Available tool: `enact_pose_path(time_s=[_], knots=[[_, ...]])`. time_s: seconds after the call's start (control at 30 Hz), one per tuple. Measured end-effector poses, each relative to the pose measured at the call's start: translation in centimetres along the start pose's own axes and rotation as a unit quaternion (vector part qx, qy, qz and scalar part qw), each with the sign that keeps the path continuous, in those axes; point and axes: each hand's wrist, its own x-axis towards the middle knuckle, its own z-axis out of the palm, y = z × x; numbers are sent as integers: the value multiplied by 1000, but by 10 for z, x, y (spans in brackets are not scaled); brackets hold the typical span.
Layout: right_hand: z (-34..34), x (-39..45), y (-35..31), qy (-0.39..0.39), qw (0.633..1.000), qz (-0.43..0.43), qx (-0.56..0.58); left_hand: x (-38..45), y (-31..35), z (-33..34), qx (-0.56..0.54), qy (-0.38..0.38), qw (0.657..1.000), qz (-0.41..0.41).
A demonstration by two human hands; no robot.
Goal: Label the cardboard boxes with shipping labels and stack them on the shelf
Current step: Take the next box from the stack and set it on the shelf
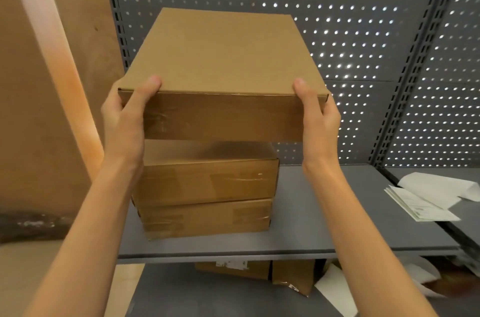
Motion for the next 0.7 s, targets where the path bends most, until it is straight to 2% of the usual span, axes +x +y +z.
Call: enact_pose_path(time_s=[0.33, 0.47, 0.7], knots=[[-51, 9, -5, 46, 999, -21, 3, -14, -16, 52, -24, -40, 999, 8], [-91, 20, -7, 57, 998, -18, 5, -33, -19, 89, -21, -52, 998, 11], [-177, 44, -7, 32, 999, -1, 4, -82, -29, 158, -16, -36, 999, -8]])
